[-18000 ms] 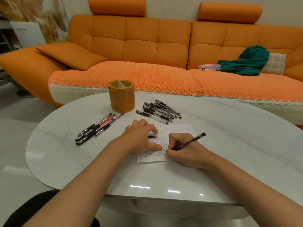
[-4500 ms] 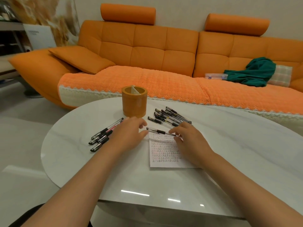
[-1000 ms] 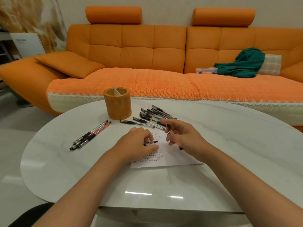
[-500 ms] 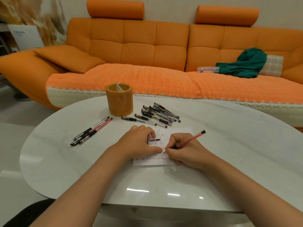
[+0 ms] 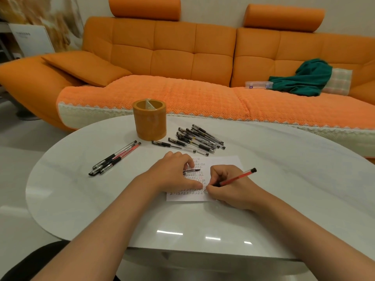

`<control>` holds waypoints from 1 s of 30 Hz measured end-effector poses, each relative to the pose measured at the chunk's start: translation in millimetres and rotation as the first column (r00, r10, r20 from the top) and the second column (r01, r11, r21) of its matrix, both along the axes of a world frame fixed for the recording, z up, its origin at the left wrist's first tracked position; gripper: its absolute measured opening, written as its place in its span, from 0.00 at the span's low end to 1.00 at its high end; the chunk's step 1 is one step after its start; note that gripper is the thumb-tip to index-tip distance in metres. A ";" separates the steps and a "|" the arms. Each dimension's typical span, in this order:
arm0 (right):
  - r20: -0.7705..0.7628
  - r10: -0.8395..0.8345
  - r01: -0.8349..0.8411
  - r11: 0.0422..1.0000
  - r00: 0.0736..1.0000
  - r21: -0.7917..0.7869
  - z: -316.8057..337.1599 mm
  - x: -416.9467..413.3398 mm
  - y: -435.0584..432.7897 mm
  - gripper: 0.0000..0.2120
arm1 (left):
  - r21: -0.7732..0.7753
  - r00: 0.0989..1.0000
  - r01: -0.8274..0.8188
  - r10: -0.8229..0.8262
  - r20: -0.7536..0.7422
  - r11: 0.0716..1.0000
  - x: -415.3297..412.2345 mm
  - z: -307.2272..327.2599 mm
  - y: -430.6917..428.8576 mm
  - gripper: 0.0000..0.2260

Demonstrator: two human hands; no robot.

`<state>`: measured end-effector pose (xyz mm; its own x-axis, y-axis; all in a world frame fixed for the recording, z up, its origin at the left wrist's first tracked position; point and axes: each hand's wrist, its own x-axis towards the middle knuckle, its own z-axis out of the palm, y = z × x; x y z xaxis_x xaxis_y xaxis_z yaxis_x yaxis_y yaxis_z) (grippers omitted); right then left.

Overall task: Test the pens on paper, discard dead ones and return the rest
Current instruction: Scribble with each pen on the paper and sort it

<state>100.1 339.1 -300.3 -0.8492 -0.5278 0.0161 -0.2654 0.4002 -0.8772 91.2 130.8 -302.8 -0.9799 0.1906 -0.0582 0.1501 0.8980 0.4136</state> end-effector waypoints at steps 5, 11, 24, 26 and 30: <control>-0.043 0.014 -0.013 1.000 0.999 0.027 0.4 1.5 -0.3 0.07 | 0.003 1.000 0.001 -0.001 0.003 1.000 -0.8 -1.0 -0.7 0.30; -0.080 0.004 -0.003 1.000 0.997 0.014 -2.6 1.8 1.5 0.07 | 0.002 1.000 -0.002 0.002 0.008 1.000 -1.3 -2.1 -0.6 0.31; -0.025 0.003 -0.003 1.000 1.000 -0.013 -3.9 1.5 2.4 0.08 | 0.015 1.000 -0.010 0.010 0.018 1.000 -1.0 0.2 0.3 0.31; -0.055 0.011 -0.011 1.000 0.998 0.006 -3.7 2.5 1.1 0.08 | 0.018 1.000 -0.007 0.007 0.015 1.000 -0.3 0.5 0.3 0.31; -0.046 0.006 -0.007 1.000 0.999 -0.007 -3.2 2.4 1.7 0.08 | 0.015 1.000 -0.007 0.006 0.011 1.000 0.6 0.5 1.2 0.31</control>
<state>102.5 340.8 -303.5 -0.8440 -0.5332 0.0588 -0.3081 0.3922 -0.8667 91.8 132.0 -302.3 -0.9805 0.1852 -0.0660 0.1398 0.8927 0.4284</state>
